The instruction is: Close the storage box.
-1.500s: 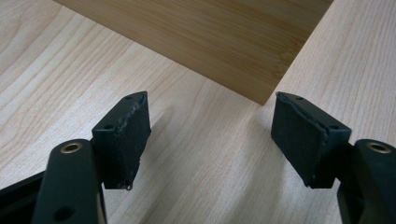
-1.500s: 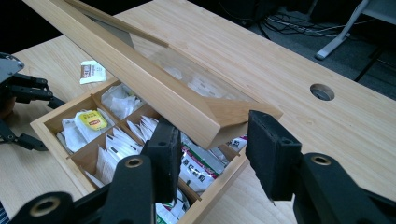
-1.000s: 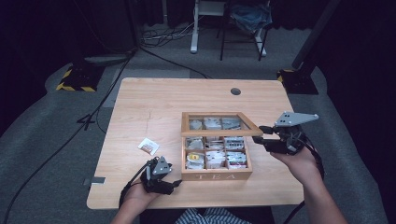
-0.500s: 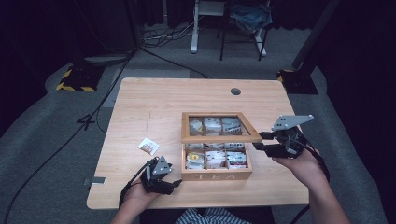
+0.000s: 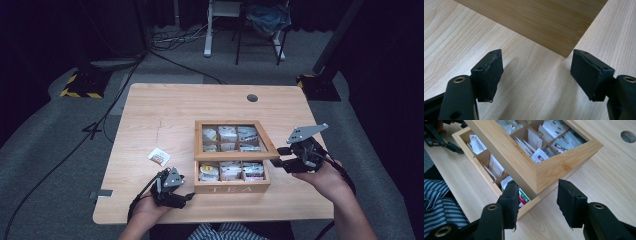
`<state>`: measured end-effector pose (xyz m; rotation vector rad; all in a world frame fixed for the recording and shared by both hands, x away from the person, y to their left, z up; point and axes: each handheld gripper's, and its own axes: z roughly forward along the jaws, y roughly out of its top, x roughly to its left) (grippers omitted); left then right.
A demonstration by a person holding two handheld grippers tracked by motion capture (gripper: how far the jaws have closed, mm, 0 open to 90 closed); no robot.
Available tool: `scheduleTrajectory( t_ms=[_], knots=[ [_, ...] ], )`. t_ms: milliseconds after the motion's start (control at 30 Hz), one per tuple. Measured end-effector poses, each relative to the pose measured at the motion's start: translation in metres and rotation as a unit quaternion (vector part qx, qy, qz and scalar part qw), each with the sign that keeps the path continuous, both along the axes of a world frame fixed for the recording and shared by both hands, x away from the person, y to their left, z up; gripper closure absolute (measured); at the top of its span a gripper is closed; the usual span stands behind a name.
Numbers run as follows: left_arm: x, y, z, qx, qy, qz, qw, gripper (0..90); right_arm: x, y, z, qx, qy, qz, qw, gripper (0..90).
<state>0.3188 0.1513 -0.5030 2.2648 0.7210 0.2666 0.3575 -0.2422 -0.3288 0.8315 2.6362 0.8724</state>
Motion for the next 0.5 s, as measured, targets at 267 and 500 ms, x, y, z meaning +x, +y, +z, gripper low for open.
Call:
scheduleTrajectory(
  t_ms=[267, 500],
  knots=[
    [0.0000, 0.0000, 0.0000, 0.000, 0.000, 0.000, 1.0000, 26.8, 0.0003, 0.0018, -0.0039, -0.017, 0.018, 0.014, 0.9996, 52.7],
    [0.0001, 0.0000, 0.0000, 0.000, 0.000, -0.001, 1.0000, 26.8, 0.0010, 0.0038, -0.0085, -0.031, 0.033, 0.022, 0.9987, 52.5]
  ],
)
